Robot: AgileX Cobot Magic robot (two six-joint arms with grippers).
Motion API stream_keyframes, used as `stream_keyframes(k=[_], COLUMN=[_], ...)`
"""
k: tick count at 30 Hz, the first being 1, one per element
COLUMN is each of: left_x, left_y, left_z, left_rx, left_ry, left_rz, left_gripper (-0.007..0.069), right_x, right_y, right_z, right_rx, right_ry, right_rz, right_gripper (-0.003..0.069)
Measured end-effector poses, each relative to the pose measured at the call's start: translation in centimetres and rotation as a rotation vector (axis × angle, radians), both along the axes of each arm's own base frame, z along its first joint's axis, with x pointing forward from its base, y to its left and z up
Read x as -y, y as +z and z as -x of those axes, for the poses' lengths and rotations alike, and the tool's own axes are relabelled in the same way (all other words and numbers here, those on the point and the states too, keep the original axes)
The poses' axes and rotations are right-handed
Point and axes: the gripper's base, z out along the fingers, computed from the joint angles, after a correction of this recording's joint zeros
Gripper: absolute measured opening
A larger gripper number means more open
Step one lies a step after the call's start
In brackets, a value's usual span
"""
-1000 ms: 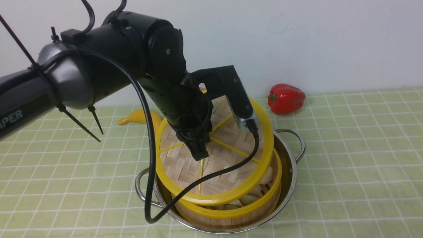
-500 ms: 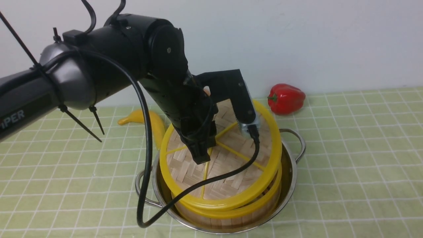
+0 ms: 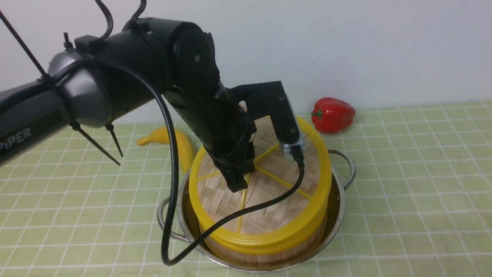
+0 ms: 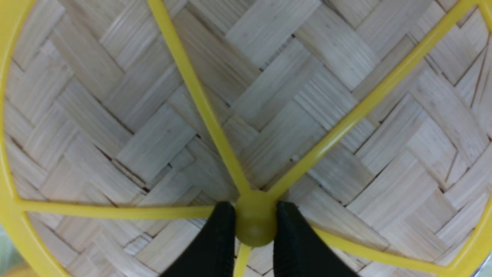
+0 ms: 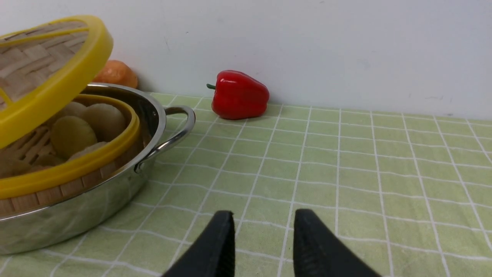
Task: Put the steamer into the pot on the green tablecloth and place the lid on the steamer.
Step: 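Place the yellow bamboo steamer lid onto the steamer in the pot with the left gripper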
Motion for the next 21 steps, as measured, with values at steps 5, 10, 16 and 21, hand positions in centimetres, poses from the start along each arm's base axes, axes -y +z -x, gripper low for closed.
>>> stream_keyframes(k=[5,10,16,21], left_x=[0.3,0.3,0.5,0.7], left_y=[-0.9,-0.9,-1.2,-1.9], left_z=[-0.2,-0.3,-0.6,-0.9], left_rx=[-0.035,-0.025,-0.006,-0.011], left_ry=[0.002,0.003,0.004,-0.002], left_rz=[0.000,0.005,0.012,0.006], left_gripper=[0.0117,0.0117,0.0117,0.0117], right_x=[0.0,0.0,0.0,0.0], right_y=[0.0,0.0,0.0,0.0], right_z=[0.0,0.0,0.0,0.0], right_rx=[0.000,0.000,0.000,0.000], right_ry=[0.000,0.000,0.000,0.000], right_rz=[0.000,0.000,0.000,0.000], right_gripper=[0.0242,0.0242,0.0242,0.0242])
